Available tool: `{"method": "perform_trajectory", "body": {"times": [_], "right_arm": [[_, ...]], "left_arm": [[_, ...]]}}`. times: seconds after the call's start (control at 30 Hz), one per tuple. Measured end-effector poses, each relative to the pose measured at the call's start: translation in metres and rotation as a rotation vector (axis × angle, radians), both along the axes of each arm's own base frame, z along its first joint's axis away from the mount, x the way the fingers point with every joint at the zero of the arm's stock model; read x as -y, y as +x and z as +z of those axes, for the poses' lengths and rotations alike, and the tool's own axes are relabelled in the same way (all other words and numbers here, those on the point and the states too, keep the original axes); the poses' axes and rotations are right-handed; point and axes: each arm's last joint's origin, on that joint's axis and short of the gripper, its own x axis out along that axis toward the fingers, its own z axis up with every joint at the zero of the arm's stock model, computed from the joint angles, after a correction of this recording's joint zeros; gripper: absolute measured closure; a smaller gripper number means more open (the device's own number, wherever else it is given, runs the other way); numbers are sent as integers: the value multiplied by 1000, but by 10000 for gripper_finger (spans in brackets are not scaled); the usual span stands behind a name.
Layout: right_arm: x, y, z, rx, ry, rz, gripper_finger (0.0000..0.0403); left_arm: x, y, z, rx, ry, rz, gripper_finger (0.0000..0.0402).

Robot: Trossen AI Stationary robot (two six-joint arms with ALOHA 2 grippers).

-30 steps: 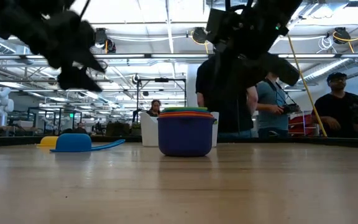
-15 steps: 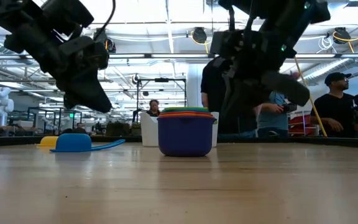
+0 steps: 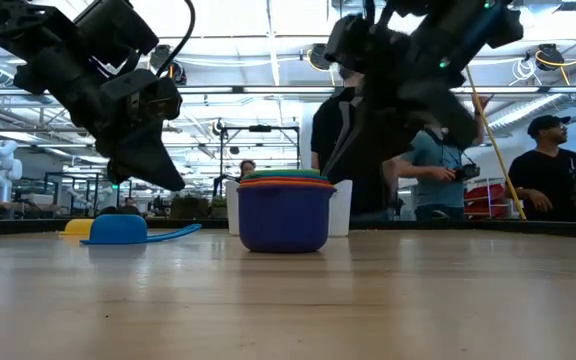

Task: Nest measuring cups in basket
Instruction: Stack the green measuring cup on top of the light blue measuring cup

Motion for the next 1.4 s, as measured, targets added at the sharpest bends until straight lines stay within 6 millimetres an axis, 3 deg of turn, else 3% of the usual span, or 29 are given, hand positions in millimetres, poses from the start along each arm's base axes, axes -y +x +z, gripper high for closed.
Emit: {"method": "perform_trajectory", "body": {"times": [0.33,0.47,0.63,0.87,1.23,1.4], "right_arm": [[-30,-5,3,45,91,51,403],[-22,-9,-2,-3,-8,-52,403],[0,-4,-18,-68,2,-185,403],[2,14,-45,-82,59,-158,403],[-29,33,-22,161,165,-94,403],[-33,31,-25,115,186,-86,403]], "left_arm": [[-1,0,0,-2,17,-18,396],[-4,0,0,-1,12,1,394],[-5,0,0,-2,9,6,393],[-5,0,0,-8,8,7,392],[-11,-6,-4,-78,34,11,392],[-16,-16,1,-123,43,1,391]]}}
